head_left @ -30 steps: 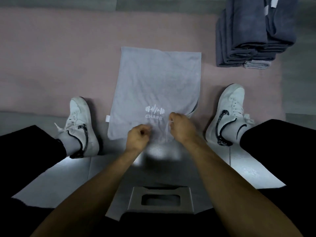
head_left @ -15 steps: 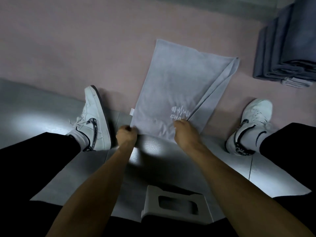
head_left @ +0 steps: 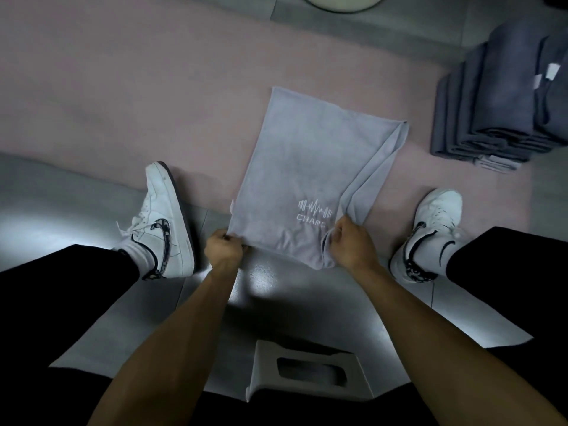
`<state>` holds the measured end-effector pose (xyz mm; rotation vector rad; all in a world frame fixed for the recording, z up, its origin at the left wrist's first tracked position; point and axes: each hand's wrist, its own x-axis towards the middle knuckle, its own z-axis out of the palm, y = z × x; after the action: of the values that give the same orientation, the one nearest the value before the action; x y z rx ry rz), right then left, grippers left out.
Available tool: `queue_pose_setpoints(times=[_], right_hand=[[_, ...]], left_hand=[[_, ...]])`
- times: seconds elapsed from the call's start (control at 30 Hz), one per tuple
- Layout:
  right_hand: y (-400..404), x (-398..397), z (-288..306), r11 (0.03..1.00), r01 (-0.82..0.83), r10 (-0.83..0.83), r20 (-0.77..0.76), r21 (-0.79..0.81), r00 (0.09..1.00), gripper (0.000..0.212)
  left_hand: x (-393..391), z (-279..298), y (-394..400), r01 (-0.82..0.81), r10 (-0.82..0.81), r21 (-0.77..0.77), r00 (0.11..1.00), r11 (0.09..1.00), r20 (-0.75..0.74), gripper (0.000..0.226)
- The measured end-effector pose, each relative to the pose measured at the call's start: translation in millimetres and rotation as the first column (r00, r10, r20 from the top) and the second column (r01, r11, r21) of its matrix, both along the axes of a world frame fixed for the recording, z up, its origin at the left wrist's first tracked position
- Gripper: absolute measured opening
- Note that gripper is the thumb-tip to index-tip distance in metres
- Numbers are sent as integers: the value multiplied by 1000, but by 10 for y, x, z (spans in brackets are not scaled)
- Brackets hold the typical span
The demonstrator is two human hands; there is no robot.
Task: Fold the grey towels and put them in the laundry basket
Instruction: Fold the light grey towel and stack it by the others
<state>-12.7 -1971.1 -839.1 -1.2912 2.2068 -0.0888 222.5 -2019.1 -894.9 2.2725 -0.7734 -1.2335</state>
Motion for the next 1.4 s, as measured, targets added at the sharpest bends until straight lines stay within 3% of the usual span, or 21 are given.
queue_pose_setpoints(times=[0.17,0.23,0.4,0.67,0.97,1.2,1.4], right_hand=[[111,-11,73,999,43,-43,37,-10,998,14],[151,-2,74,1000,18,-17,32,-10,999,9],[191,9,75,1000,-14,14,13,-6,1000,15],[200,25,26,1000,-31,31,26,-6,999,13],[171,39,-74,999,-46,45,34,28,998,13],[125,94,-118,996,-75,74,40,38,996,10],[110,120,-119,995,-86,83,56,47,995,11]], left_hand=[[-27,106,193,115,-108,-187,993,976,44,12],[-10,72,237,112,-115,-223,993,969,-4,10],[17,40,204,152,-148,-127,988,980,37,18],[31,-105,118,75,-72,-53,995,996,67,25],[173,-279,19,-176,189,91,969,980,-163,12],[203,-352,-23,-80,78,94,997,992,17,9],[175,-355,-47,-13,15,106,1000,994,-14,14]])
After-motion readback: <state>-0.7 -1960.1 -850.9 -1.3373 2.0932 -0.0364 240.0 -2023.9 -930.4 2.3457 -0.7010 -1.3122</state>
